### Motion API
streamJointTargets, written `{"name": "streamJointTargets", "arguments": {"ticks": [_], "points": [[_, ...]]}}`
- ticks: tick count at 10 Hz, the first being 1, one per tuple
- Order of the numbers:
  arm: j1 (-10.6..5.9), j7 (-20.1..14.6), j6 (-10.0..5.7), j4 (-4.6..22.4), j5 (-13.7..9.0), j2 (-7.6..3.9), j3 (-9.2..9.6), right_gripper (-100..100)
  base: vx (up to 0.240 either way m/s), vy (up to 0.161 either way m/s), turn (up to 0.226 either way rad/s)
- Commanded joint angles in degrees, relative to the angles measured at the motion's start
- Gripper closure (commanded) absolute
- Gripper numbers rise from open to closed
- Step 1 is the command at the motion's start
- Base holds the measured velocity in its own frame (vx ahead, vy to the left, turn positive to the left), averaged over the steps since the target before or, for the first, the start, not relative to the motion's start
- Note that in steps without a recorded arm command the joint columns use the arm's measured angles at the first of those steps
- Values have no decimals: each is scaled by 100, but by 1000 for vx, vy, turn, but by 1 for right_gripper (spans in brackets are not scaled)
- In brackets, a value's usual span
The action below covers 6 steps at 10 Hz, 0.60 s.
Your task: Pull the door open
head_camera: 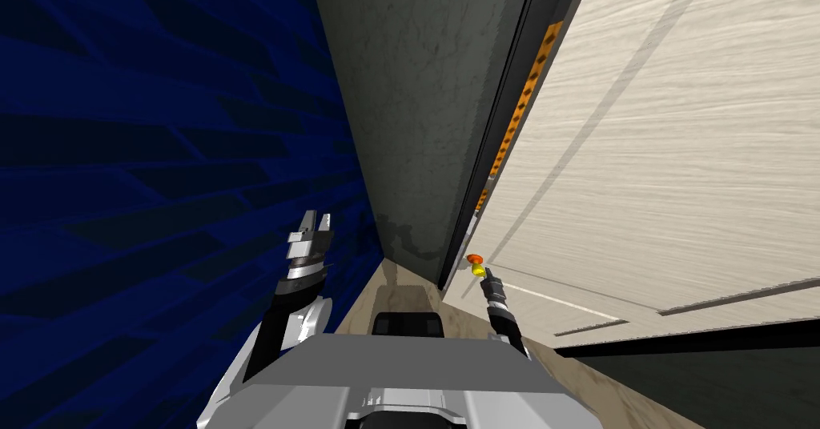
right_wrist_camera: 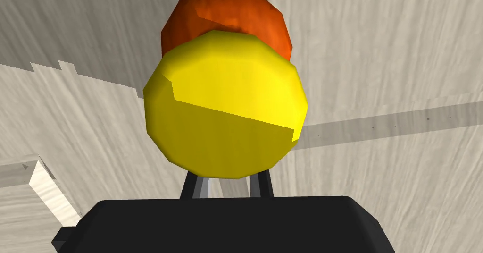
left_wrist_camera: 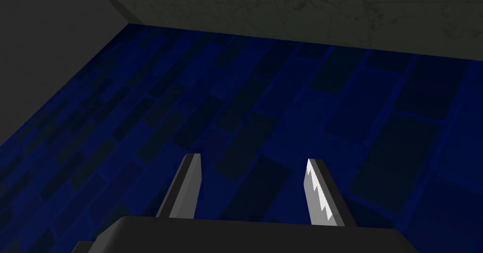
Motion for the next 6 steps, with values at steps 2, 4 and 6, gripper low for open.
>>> {"name": "streamJointTargets", "arguments": {"ticks": [2, 4, 6], "points": [[-96, -163, -78, -40, -41, 18, 121, 100, -29, -6, 37], [-115, -402, -67, -22, -192, -12, 201, 100, -37, -7, 43], [-153, -783, -48, 14, -492, -69, 359, 100, -64, -20, 78]]}}
